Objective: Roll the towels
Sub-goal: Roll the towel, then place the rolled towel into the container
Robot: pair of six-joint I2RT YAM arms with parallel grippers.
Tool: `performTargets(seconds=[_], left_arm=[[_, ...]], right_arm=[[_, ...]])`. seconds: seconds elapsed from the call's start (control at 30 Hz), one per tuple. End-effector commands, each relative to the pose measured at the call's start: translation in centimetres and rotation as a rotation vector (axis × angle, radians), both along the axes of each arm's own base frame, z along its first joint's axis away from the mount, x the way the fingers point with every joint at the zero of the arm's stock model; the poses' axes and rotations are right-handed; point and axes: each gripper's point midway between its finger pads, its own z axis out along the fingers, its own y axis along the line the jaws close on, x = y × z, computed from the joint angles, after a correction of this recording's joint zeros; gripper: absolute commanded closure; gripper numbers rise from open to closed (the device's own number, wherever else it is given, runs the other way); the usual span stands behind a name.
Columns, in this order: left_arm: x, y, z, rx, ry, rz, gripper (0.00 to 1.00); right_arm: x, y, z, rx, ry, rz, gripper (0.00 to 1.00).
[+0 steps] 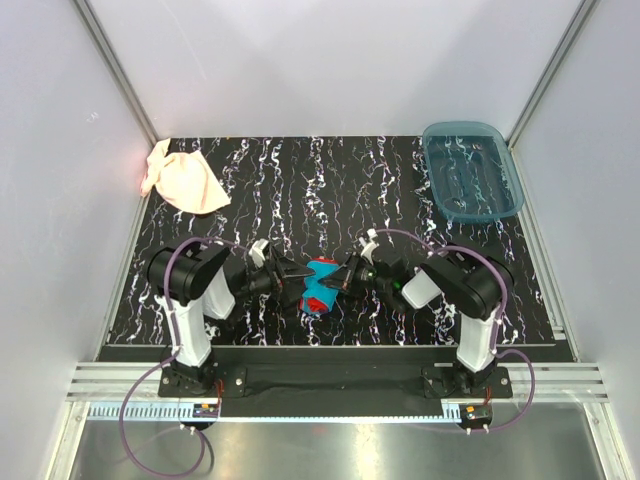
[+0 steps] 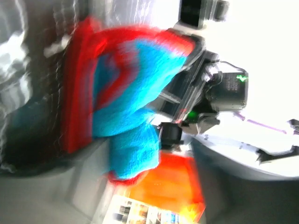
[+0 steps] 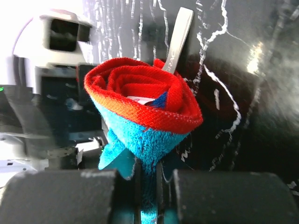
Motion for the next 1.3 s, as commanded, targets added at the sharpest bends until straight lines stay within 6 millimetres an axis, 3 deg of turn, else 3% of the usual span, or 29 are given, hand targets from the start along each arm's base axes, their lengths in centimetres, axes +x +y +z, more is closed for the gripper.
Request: performTargets(seconds=[0.0, 0.1, 0.2, 0.23, 0.3, 0.33, 0.37, 0.43, 0.47, 0.5, 0.53, 0.57, 0.6, 0.67, 0.7, 0.73, 0.77, 0.8, 0.83, 0.9, 0.93, 0.97, 1.03, 1.07, 1.1, 1.13, 1.17, 1.23, 1.27], left_arm=[[1.5, 0.6, 2.5, -0.065, -0.106, 0.087, 0.01], [1.2, 0.7, 3.7, -0.077, -0.133, 0.088, 0.01], [1.0, 0.8, 5.1, -0.089, -0.165, 0.092, 0.01], [1.0, 0.8, 6.0, -0.094, -0.185, 0.093, 0.01], [1.1, 0.9, 6.9, -0.099, -0.210, 0.100, 0.01], [1.1, 0.9, 8.3, -0.112, -0.254, 0.096, 0.01], [1.3, 0.8, 8.1, -0.089, -0.250, 0.092, 0.01], [1.4, 0.7, 10.1, -0.081, -0.326, 0.087, 0.01], [1.8, 0.6, 9.2, -0.018, -0.306, 0.078, 0.01], [1.9, 0.7, 10.7, -0.007, -0.367, 0.085, 0.01], [1.9, 1.0, 8.9, 0.087, -0.335, 0.070, 0.01], [2.5, 0.9, 10.2, 0.116, -0.381, 0.070, 0.01], [2.8, 1.3, 11.8, 0.146, -0.441, 0.091, 0.01], [2.9, 1.8, 11.8, 0.263, -0.467, 0.076, 0.01], [2.9, 2.2, 12.8, 0.284, -0.504, 0.090, 0.01], [2.7, 2.6, 12.1, 0.332, -0.494, 0.075, 0.01], [2.8, 2.6, 12.8, 0.338, -0.514, 0.074, 0.01], [2.5, 2.6, 13.2, 0.338, -0.526, 0.067, 0.01], [2.2, 2.7, 12.6, 0.355, -0.513, 0.055, 0.01], [1.8, 2.9, 12.4, 0.354, -0.516, 0.055, 0.01], [1.6, 3.0, 12.3, 0.353, -0.516, 0.056, 0.01], [1.3, 3.1, 11.6, 0.361, -0.503, 0.054, 0.01], [1.1, 3.3, 11.3, 0.368, -0.509, 0.061, 0.01], [0.9, 3.4, 11.0, 0.373, -0.508, 0.055, 0.01], [0.9, 3.4, 10.9, 0.376, -0.509, 0.054, 0.01], [0.8, 3.4, 10.6, 0.385, -0.506, 0.046, 0.01], [0.9, 3.5, 10.4, 0.393, -0.504, 0.044, 0.01], [0.8, 3.5, 10.1, 0.404, -0.503, 0.034, 0.01], [0.9, 3.6, 9.9, 0.410, -0.500, 0.033, 0.01]], right_arm=[[0.0, 0.4, 2.5, -0.007, -0.052, 0.015, 1.00], [0.8, -1.0, 3.9, -0.129, -0.075, -0.029, 1.00], [3.5, -3.3, 8.2, -0.227, -0.132, -0.127, 1.00], [5.1, -5.0, 9.2, -0.267, -0.158, -0.181, 1.00], [6.0, -7.7, 10.6, -0.334, -0.134, -0.235, 1.00], [7.3, -8.7, 12.6, -0.339, -0.156, -0.271, 1.00], [8.3, -11.4, 12.9, -0.389, -0.138, -0.323, 1.00], [10.7, -13.7, 15.8, -0.391, -0.169, -0.392, 1.00], [12.1, -16.6, 15.8, -0.418, -0.140, -0.451, 1.00], [13.6, -17.8, 17.8, -0.392, -0.158, -0.480, 1.00], [14.8, -19.0, 17.8, -0.391, -0.143, -0.500, 1.00], [16.4, -22.4, 18.2, -0.388, -0.121, -0.577, 1.00], [18.0, -23.8, 20.2, -0.364, -0.146, -0.615, 1.00], [20.6, -26.9, 19.8, -0.318, -0.094, -0.671, 1.00], [22.2, -29.4, 21.6, -0.283, -0.123, -0.717, 1.00], [23.4, -30.8, 22.0, -0.251, -0.119, -0.747, 1.00], [25.3, -32.1, 20.8, -0.232, -0.100, -0.768, 1.00], [26.8, -34.3, 22.6, -0.196, -0.134, -0.803, 1.00], [28.9, -35.4, 21.3, -0.160, -0.121, -0.826, 1.00], [31.4, -37.3, 22.4, -0.111, -0.160, -0.858, 1.00], [32.4, -38.5, 22.1, -0.082, -0.147, -0.888, 1.00], [34.4, -39.4, 20.3, -0.059, -0.159, -0.901, 1.00], [36.7, -40.3, 20.4, -0.017, -0.187, -0.923, 1.00], [38.1, -40.7, 17.5, -0.016, -0.163, -0.925, 1.00], [39.3, -41.5, 18.0, -0.020, -0.183, -0.952, 1.00], [40.0, -41.7, 17.0, -0.021, -0.166, -0.962, 1.00], [40.7, -42.3, 14.5, -0.035, -0.134, -0.978, 1.00], [41.8, -43.5, 14.0, -0.069, -0.148, -1.024, 1.00], [42.0, -43.8, 11.5, -0.096, -0.088, -1.034, 1.00]])
